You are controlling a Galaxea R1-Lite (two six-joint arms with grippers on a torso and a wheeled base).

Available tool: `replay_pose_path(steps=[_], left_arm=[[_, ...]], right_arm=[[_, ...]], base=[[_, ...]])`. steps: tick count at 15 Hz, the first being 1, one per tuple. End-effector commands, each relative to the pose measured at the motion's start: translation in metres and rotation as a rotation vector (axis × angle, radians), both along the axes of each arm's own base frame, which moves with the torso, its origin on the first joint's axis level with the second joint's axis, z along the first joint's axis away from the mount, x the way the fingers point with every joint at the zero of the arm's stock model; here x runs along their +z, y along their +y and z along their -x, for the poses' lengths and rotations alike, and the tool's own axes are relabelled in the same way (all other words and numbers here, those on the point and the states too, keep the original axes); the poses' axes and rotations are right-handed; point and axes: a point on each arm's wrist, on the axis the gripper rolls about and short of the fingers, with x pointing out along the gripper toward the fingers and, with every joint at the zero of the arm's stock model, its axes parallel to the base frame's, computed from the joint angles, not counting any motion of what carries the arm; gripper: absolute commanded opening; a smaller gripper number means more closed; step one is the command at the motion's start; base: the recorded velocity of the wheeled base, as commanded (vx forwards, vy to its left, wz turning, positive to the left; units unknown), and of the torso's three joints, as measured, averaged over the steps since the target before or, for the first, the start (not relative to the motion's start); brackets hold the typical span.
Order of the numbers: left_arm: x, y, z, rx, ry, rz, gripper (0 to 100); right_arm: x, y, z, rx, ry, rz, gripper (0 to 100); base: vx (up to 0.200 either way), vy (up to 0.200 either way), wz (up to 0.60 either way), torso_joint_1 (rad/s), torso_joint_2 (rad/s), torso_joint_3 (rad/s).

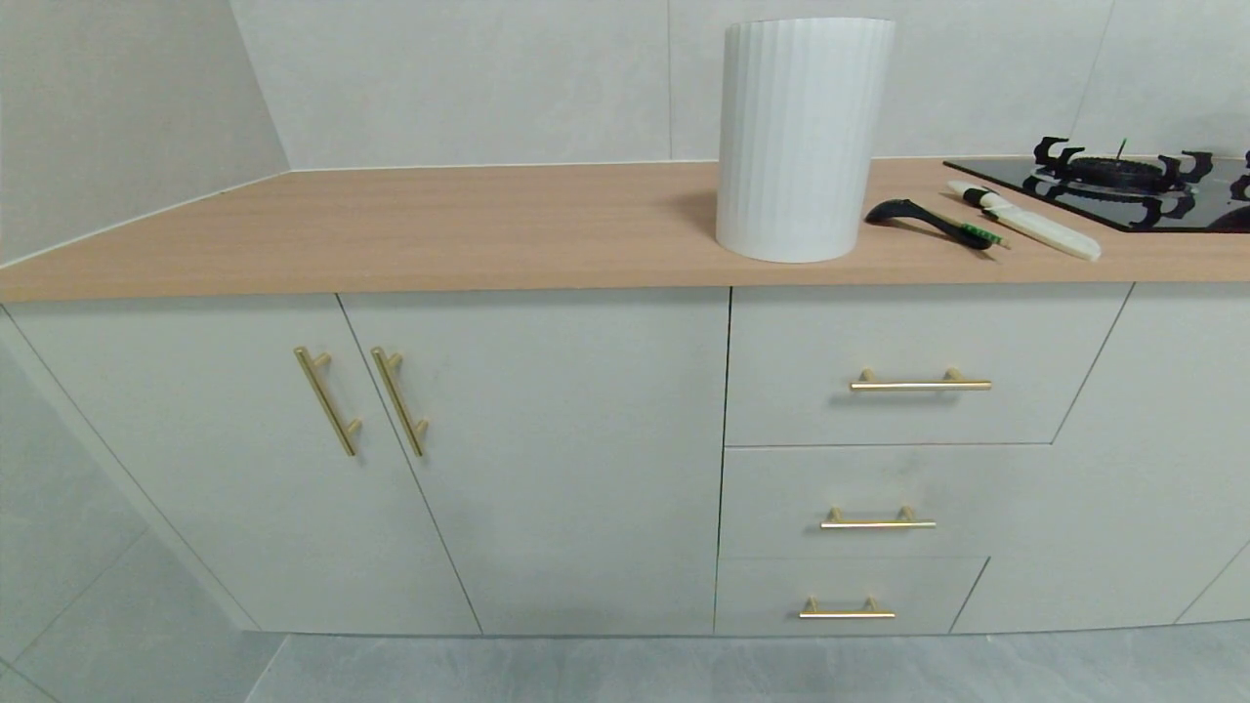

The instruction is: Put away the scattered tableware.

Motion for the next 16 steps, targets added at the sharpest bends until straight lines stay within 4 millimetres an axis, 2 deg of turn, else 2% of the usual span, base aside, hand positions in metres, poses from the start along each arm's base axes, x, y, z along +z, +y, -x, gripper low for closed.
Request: replay_pose_path(steps=[1, 4, 8, 9, 10, 13, 16], left_arm=[[0.000, 0.000, 0.000, -0.001, 0.001, 0.000, 100], [0.000, 0.000, 0.000, 0.001, 0.001, 0.000, 100], [0.000, 0.000, 0.000, -0.001, 0.001, 0.000, 100], [0.000, 0.000, 0.000, 0.001, 0.001, 0.000, 100], [0.000, 0.000, 0.000, 0.001, 0.001, 0.000, 100], [0.000, 0.000, 0.000, -0.001, 0.001, 0.000, 100], [0.000, 0.000, 0.000, -0.001, 0.001, 0.000, 100]], right_arm=[[0.019, 0.000, -0.011, 0.019, 0.059, -0.001, 100], [0.038, 0.001, -0.031, 0.048, 0.155, -0.002, 100], [0.033, 0.010, -0.080, 0.187, 0.459, 0.026, 100], [0.033, 0.012, -0.084, 0.196, 0.472, 0.030, 100], [0.031, 0.024, -0.114, 0.260, 0.539, 0.052, 100], [0.023, 0.038, -0.172, 0.256, 0.620, 0.070, 100], [0.019, 0.049, -0.221, 0.255, 0.656, 0.072, 100]], base=[[0.000, 0.000, 0.00, 0.000, 0.00, 0.000], [0.000, 0.000, 0.00, 0.000, 0.00, 0.000], [0.000, 0.000, 0.00, 0.000, 0.00, 0.000], [0.000, 0.000, 0.00, 0.000, 0.00, 0.000], [0.000, 0.000, 0.00, 0.000, 0.00, 0.000], [0.000, 0.000, 0.00, 0.000, 0.00, 0.000], [0.000, 0.000, 0.00, 0.000, 0.00, 0.000]])
